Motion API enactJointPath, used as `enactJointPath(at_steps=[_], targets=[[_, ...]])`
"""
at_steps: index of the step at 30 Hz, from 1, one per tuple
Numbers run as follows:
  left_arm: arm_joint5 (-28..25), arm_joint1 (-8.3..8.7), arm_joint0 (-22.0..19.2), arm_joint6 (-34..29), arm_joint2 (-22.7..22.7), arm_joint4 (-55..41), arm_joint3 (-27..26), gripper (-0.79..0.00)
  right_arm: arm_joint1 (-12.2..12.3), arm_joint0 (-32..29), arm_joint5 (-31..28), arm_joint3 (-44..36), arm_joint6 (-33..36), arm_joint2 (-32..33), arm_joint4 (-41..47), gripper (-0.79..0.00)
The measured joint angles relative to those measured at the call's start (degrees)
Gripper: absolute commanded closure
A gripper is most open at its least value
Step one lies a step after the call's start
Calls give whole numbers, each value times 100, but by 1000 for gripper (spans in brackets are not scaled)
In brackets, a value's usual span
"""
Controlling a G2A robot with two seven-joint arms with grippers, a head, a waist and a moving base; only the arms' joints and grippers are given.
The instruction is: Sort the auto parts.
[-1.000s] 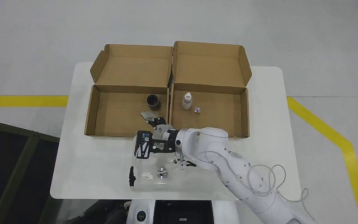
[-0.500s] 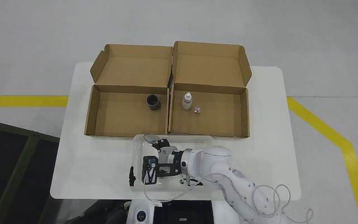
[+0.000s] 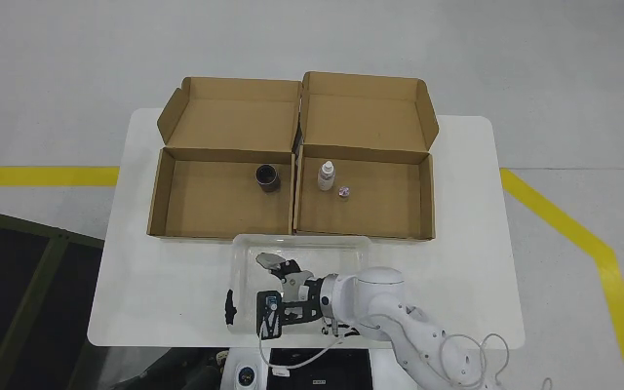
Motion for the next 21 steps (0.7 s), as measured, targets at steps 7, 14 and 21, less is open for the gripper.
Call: enactJointPath(at_steps=[7,14,21], targets=[[0,0,0,0,0,0,0,-785,49,-8,-139,178,39,-2,-48,-705],[0,0,0,0,0,0,0,-785,85,40,-243,323,83,-28,-70,-702],[0,0,0,0,0,0,0,-785,98,140,-260,637,117,-55,-30,-683]])
